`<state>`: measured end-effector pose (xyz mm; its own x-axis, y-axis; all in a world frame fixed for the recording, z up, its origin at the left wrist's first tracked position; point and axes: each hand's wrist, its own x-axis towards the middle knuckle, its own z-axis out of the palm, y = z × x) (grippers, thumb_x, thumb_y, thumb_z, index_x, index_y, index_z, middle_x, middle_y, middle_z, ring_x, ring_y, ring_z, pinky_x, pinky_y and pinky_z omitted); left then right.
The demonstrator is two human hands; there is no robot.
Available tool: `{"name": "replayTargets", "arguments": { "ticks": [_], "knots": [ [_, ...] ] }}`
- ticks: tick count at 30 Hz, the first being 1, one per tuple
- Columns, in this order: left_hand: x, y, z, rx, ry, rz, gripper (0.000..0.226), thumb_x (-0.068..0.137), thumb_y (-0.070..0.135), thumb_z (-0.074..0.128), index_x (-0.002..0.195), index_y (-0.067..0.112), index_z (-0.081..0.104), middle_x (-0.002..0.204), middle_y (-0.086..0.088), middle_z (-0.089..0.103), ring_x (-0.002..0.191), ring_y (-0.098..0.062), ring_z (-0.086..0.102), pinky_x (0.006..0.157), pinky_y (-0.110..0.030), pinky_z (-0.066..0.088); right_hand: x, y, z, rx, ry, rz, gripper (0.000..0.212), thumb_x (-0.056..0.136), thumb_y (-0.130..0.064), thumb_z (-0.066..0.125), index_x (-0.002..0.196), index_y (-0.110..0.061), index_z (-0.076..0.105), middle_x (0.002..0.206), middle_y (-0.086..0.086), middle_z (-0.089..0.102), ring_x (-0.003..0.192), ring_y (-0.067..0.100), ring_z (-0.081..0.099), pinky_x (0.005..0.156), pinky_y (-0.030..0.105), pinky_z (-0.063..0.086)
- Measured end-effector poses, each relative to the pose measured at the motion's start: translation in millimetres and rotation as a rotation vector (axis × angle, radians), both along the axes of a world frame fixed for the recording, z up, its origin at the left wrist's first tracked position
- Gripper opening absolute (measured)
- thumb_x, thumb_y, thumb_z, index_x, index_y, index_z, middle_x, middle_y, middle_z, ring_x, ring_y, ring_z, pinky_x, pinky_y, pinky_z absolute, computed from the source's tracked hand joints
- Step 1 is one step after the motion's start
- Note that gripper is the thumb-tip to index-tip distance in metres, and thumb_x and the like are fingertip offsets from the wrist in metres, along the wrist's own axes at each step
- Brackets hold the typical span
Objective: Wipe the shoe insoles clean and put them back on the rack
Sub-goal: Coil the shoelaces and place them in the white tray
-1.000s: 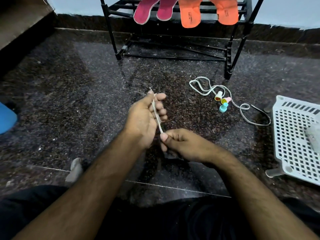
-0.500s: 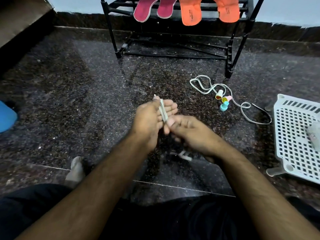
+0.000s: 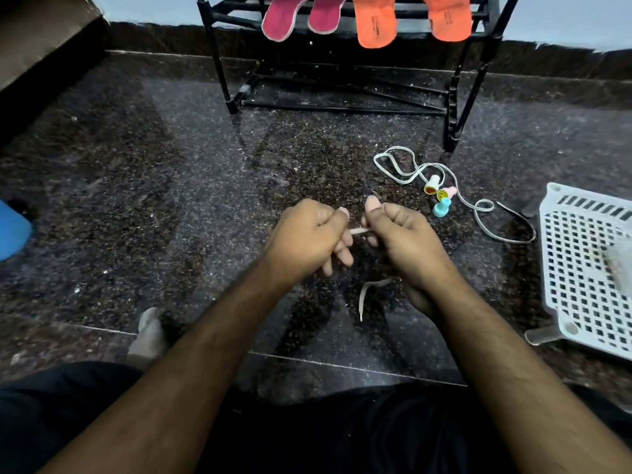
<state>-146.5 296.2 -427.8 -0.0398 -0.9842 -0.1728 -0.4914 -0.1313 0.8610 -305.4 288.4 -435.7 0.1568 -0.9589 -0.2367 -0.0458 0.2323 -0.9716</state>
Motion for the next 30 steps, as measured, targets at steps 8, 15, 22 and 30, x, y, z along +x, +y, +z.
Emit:
{"name": "replayTargets", "arguments": {
  "ticks": [8,15,22,30],
  "knots": [
    [7,-9,-6,-0.197,0.317,0.550,0.028,0.107,0.026,0.043,0.110,0.012,0.067,0.105,0.000,0.073,0.096,-0.013,0.072,0.087,-0.041,0.060,2,7,13,0.164,-0.172,0.288,0.030,0.101,-0.047,0.047,0.080,-0.025,0.051,0.055,-0.006,0.032,0.044,0.007,0.017,0.043,0.019,0.008],
    [10,-5,19,-0.034,1.271,0.471,0.037,0.105,0.038,0.043,0.106,0.004,0.060,0.089,-0.006,0.068,0.083,-0.018,0.070,0.092,-0.035,0.054,7,12,11,0.291,-0.321,0.392,0.022,0.105,-0.029,0.043,0.090,-0.020,0.055,0.056,-0.005,0.030,0.044,0.005,0.016,0.039,0.015,0.008],
    [16,-3,19,0.122,0.960,0.186,0.030,0.106,0.031,0.046,0.103,0.007,0.064,0.054,0.010,0.037,0.040,-0.003,0.027,0.045,-0.021,0.032,-3,-4,4,0.326,-0.462,0.039,0.015,0.102,-0.014,0.046,0.104,-0.019,0.059,0.063,-0.005,0.047,0.042,0.001,0.026,0.034,0.011,0.015],
    [-20,9,8,0.336,0.375,-0.057,0.037,0.110,0.029,0.036,0.084,0.011,0.056,0.095,-0.022,0.074,0.075,-0.023,0.072,0.050,-0.022,0.046,-2,-1,15,0.026,-0.302,-0.093,0.011,0.102,-0.015,0.051,0.107,-0.012,0.060,0.067,0.002,0.054,0.041,0.003,0.042,0.034,0.014,0.030]
  ]
}}
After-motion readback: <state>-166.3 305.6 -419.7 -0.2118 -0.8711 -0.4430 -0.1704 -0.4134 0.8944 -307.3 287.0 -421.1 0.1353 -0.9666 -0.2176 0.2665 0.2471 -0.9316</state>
